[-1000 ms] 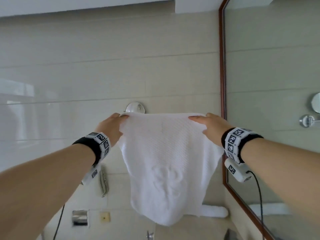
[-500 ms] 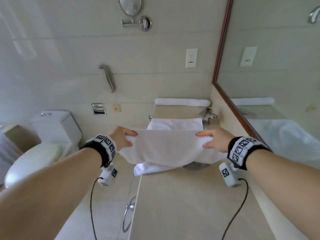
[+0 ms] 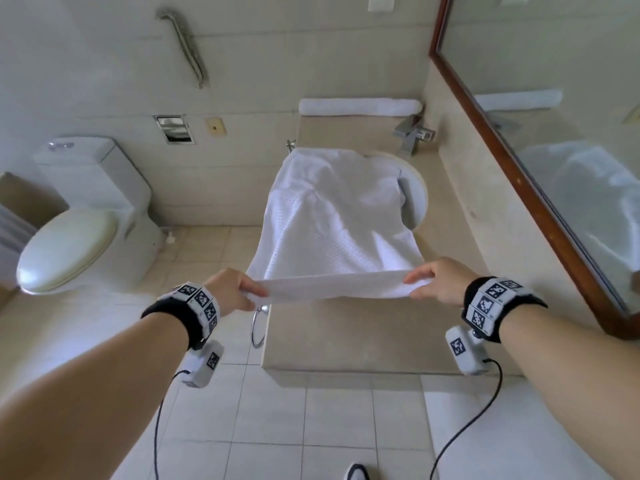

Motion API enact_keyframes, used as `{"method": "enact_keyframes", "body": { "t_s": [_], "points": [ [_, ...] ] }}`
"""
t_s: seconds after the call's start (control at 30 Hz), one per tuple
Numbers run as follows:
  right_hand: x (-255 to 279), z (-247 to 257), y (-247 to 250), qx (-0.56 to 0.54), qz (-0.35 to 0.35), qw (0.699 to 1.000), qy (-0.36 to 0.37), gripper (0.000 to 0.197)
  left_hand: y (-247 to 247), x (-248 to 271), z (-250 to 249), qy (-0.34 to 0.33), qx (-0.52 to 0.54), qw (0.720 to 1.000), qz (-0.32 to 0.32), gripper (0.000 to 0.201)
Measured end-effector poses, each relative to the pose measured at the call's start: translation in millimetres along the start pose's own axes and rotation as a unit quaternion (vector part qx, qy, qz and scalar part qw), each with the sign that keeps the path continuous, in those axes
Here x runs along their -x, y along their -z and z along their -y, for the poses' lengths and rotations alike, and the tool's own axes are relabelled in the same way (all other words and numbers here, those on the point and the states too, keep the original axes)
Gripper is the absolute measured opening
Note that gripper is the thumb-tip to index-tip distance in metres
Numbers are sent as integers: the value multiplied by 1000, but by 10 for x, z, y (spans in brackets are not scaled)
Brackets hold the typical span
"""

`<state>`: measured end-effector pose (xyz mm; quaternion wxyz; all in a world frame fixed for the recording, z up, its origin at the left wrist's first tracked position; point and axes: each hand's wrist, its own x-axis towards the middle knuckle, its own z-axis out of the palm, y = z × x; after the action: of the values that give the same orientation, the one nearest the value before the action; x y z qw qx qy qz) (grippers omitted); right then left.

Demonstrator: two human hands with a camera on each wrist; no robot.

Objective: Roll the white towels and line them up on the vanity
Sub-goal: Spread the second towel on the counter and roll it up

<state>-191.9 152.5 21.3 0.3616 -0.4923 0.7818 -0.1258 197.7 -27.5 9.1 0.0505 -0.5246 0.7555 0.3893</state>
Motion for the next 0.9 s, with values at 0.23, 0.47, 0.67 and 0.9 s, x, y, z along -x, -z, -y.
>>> {"method": "enact_keyframes", "body": {
  "t_s": [0.23,0.47,0.67,0.9],
  "points": [
    [63,-270,-398,79,-17,996,-43,51,-269,45,306,-10,-18,999,30,37],
    [184,-452,-520,115,12,991,-74,59,-428,68,358,12,-25,997,75,25],
    [92,-546,-514,105,-36,991,-69,53,-466,-37,307,-8,9,1000,20,27],
    [-322,-471,-367,158,-96,981,-56,38,-433,-388,159,13,-22,996,-83,30]
  ]
}}
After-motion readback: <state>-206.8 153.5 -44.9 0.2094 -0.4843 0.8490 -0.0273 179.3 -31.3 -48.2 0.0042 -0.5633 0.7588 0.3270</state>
